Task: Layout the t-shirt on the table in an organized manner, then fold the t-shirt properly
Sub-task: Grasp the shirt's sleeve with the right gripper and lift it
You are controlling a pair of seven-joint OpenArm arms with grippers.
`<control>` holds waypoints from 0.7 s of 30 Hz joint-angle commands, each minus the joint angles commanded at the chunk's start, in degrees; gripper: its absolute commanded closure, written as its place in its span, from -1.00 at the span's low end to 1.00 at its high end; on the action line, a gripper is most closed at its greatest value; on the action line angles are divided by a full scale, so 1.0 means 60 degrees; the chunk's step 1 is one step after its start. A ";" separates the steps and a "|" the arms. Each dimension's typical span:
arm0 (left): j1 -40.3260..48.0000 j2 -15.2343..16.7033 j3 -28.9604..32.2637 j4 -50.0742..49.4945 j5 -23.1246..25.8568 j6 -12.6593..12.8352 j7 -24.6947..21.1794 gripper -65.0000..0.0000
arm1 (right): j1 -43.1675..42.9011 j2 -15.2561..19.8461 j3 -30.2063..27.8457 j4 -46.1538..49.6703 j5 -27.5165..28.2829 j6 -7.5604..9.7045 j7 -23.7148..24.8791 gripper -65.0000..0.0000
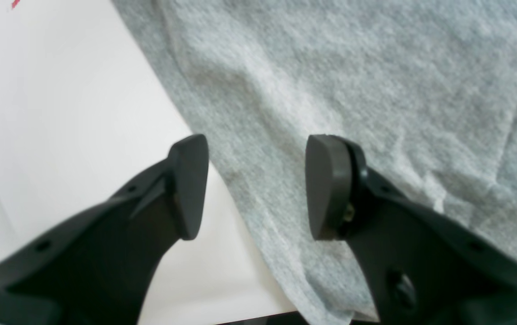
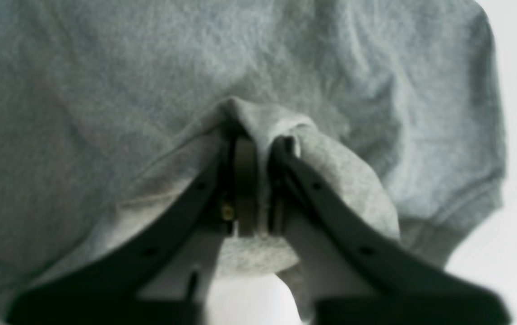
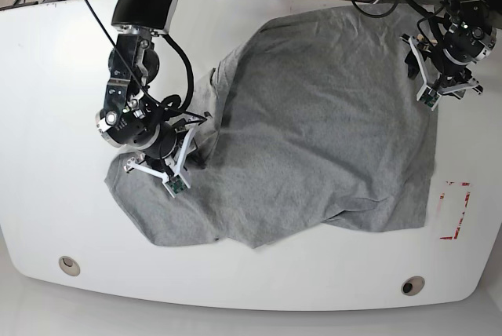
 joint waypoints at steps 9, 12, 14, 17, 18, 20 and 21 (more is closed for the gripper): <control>-0.0044 0.0015 0.0029 0.0000 0.0000 0.0000 0.0000 0.04 | -0.0996 0.0689 0.0044 0.1158 0.0015 0.0000 -0.0029 -0.52; -0.0044 0.0015 0.0029 -0.0015 0.0000 0.0000 0.0000 0.04 | -0.1538 0.0996 0.0059 0.1319 -0.0015 0.0000 -0.0029 -0.48; -0.0059 0.0015 0.0029 -0.0015 0.0000 0.0000 0.0000 0.04 | -0.1861 0.1216 0.0059 0.1304 0.0029 0.0000 0.0000 -0.45; -0.0059 0.0015 0.0029 -0.0015 0.0000 0.0000 0.0000 0.04 | -0.2168 0.1304 0.0308 0.1216 0.0044 0.0000 0.0044 -0.42; -0.0059 0.0015 0.0029 -0.0015 0.0000 0.0000 0.0000 0.04 | -0.2198 0.1304 0.0366 0.1172 0.0044 0.0000 0.0044 -0.41; -0.0059 0.0015 0.0044 -0.0015 0.0000 0.0000 0.0000 0.04 | -0.2212 0.1260 0.0659 0.0894 0.0044 0.0000 0.0073 -0.41; -0.0059 0.0015 0.0044 -0.0015 0.0000 0.0000 0.0000 0.04 | -0.2212 0.1260 0.0703 0.0733 0.0044 0.0000 0.0117 -0.41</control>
